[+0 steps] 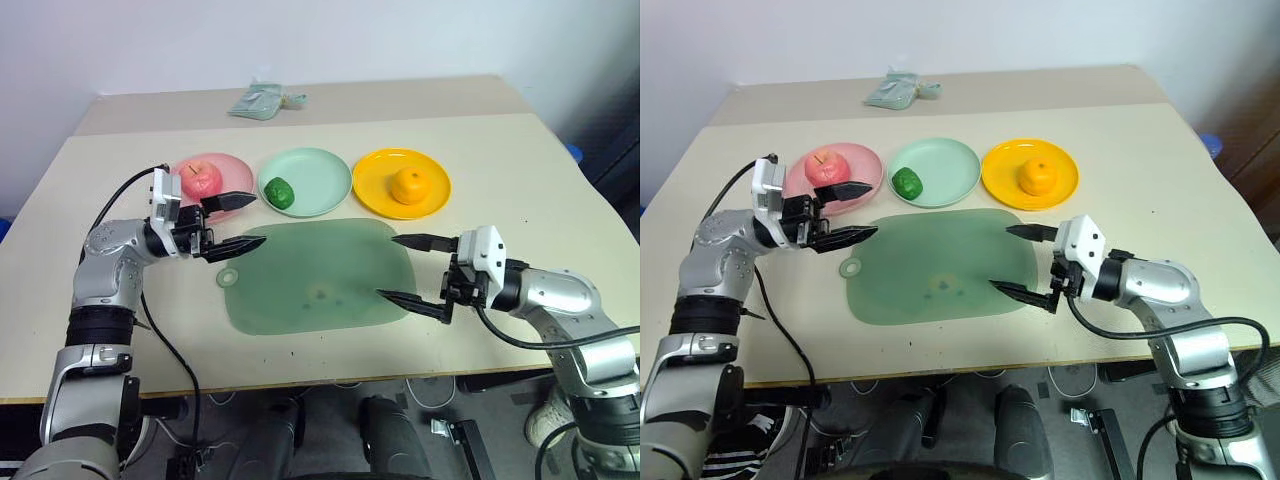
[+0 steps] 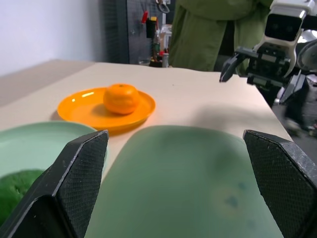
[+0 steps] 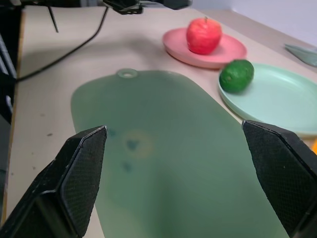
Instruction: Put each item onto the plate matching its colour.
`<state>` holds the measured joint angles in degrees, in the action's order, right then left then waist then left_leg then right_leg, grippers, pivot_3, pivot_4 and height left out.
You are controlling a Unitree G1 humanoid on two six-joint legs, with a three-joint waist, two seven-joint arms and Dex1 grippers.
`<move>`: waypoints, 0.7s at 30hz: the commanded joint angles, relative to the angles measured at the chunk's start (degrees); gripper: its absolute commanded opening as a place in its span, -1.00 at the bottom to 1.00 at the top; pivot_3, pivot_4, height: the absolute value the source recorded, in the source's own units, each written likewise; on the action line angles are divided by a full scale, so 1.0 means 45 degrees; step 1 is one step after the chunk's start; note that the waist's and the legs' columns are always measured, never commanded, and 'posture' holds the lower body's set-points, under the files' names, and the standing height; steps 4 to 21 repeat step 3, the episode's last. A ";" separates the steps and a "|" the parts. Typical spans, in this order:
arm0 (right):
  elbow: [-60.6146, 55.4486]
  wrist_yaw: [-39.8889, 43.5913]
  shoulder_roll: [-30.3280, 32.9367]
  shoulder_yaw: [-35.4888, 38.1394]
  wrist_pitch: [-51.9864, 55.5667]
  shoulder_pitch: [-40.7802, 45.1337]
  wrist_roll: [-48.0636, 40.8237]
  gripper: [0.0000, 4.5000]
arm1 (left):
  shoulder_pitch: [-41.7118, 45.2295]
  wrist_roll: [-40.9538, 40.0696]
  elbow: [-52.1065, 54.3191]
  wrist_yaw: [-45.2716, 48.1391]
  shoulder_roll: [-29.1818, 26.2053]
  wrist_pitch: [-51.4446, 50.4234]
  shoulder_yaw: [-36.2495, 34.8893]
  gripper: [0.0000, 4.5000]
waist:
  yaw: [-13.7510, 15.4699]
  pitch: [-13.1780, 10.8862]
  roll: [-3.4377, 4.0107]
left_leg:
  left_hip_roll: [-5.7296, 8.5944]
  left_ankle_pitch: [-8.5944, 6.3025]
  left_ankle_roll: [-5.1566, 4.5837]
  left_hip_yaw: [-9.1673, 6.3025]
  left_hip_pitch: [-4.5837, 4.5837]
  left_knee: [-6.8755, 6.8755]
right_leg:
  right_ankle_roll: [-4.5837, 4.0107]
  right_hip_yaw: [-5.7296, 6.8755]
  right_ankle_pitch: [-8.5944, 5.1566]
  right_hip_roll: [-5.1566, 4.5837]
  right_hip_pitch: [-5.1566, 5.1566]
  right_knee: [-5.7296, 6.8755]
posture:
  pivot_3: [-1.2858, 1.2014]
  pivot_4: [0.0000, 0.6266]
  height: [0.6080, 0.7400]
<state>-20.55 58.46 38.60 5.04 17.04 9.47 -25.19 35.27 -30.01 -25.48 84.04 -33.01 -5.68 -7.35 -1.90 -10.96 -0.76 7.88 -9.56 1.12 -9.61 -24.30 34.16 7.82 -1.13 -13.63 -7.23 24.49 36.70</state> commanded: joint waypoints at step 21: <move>-0.0738 -0.0571 0.0158 0.0373 0.0082 -0.0104 -0.0217 0.98 | 0.0825 0.0318 -0.0703 0.0504 0.0172 0.0536 0.0169 1.00 | 0.0099 0.0000 -0.0001 | 0.0000 0.0000 0.0000 0.0005 -0.0001 0.0002 | 0.0001 -0.0001 0.0001 0.0000 0.0000 -0.0003 | 0.03 -0.52 1.00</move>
